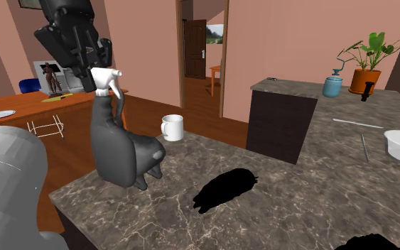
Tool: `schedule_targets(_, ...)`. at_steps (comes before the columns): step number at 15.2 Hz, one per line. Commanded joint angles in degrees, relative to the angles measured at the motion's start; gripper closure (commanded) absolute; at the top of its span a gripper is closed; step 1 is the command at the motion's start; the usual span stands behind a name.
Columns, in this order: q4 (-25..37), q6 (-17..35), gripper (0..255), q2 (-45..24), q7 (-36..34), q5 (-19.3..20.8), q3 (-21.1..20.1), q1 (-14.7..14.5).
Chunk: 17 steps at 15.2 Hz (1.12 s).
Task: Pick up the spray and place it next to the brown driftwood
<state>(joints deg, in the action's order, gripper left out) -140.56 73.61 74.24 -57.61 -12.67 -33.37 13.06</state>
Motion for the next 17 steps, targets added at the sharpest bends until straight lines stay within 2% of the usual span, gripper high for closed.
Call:
schedule_targets(1,2.00,-1.06,255,-0.88,0.21,0.70,0.62,0.50)
schedule_targets(17,17.16,-8.38,255,-8.50,2.01,5.34,4.19,4.00)
